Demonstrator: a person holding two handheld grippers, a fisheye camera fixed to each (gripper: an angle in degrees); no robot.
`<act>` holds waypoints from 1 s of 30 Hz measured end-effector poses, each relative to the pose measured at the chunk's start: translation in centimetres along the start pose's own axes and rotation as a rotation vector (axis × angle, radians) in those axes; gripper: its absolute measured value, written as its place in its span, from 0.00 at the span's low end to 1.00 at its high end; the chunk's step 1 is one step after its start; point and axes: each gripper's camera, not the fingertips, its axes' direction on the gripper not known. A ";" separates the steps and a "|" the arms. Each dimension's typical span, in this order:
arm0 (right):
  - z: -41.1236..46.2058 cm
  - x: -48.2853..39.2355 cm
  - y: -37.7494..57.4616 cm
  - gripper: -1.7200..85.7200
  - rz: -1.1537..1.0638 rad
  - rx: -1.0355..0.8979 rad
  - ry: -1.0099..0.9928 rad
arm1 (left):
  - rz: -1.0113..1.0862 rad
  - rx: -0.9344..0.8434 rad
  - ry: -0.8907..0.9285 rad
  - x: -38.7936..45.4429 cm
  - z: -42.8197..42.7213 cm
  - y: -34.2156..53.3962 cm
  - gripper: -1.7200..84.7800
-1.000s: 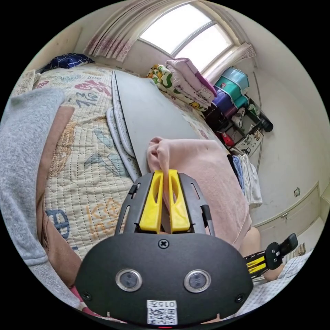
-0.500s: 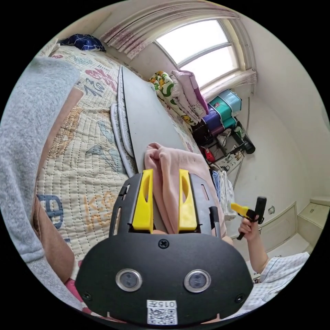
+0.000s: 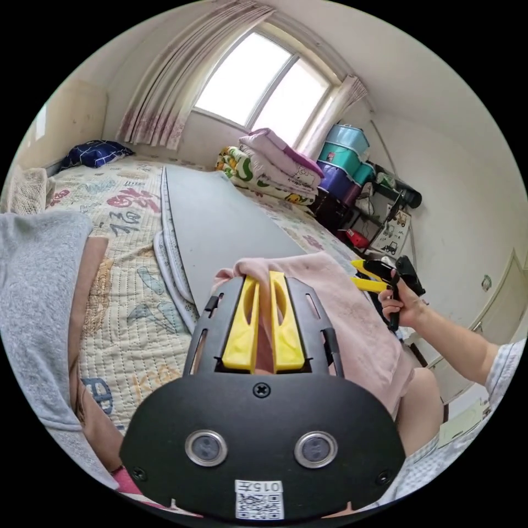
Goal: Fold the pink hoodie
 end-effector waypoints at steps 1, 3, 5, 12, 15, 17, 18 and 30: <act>0.4 0.7 -1.9 0.21 0.009 -0.023 -0.013 | -0.017 -0.030 -0.044 -0.2 0.8 0.2 0.08; 1.2 1.5 -4.5 0.22 0.012 -0.070 -0.008 | -0.070 -0.087 -0.066 -1.2 2.2 0.8 0.11; 2.5 2.1 -7.6 0.22 0.000 -0.141 0.007 | -0.126 -0.105 -0.008 -2.3 2.5 0.8 0.12; 3.6 4.2 -14.3 0.23 -0.031 -0.222 0.012 | -0.048 -0.090 -0.051 -0.6 2.3 0.5 0.14; 3.7 5.5 -16.3 0.23 -0.039 -0.246 -0.004 | 0.028 -0.113 -0.126 0.9 3.1 0.8 0.14; 4.2 6.3 -17.8 0.23 -0.059 -0.273 0.001 | -0.012 -0.093 -0.105 0.8 2.7 0.9 0.15; 4.3 6.4 -18.1 0.23 -0.064 -0.281 0.001 | -0.031 -0.090 -0.090 0.6 2.6 0.8 0.15; 13.0 7.1 -23.5 0.22 -0.202 -0.434 -0.006 | -0.205 -0.077 -0.116 0.4 -0.7 1.5 0.20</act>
